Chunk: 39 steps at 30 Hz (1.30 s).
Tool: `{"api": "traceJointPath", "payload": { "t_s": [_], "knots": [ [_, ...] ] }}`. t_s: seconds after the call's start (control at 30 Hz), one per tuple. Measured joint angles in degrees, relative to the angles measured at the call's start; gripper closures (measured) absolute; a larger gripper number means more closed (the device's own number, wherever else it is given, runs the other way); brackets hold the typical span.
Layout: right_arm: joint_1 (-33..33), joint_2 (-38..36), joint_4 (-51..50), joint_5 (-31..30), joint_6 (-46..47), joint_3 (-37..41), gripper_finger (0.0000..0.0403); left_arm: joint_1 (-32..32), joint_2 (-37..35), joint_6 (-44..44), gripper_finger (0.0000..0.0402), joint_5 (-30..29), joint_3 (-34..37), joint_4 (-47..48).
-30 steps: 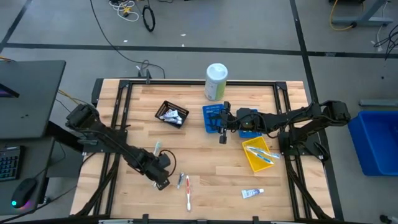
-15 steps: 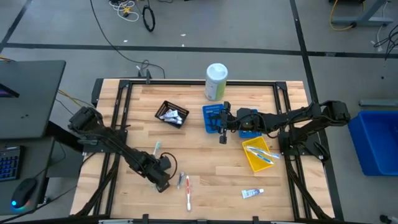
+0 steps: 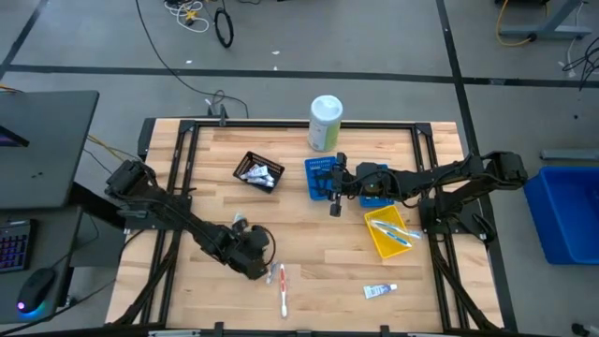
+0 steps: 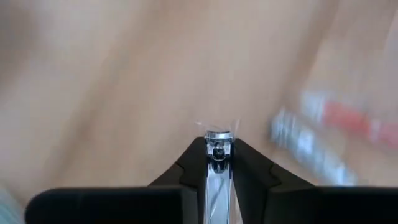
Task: Pick & Place Travel size toiletries
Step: Put the nail cutter into the right blue basket
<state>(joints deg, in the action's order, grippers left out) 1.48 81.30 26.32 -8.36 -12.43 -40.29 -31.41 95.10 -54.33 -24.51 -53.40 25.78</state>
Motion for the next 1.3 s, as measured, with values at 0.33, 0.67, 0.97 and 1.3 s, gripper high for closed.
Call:
{"api": "traceJointPath", "payload": {
  "t_s": [0.33,0.67,0.97,1.3],
  "knots": [
    [1.3,0.0,0.9,14.1,0.6,0.0,0.0258,8.3,-11.0,11.3,0.0328,-33.7,-4.5,-1.8],
    [5.3,0.0,1.6,20.0,9.1,0.0,0.022,16.9,-14.0,41.3,0.0324,-17.4,-4.4,-22.1],
    [5.8,0.2,6.1,26.9,10.3,0.0,0.0161,22.4,-13.8,51.2,0.034,-7.8,-4.5,-34.5],
    [5.9,4.4,13.9,27.0,12.9,0.0,0.0148,25.8,-10.7,52.9,0.0333,0.7,-4.5,-41.9]
  ]
}}
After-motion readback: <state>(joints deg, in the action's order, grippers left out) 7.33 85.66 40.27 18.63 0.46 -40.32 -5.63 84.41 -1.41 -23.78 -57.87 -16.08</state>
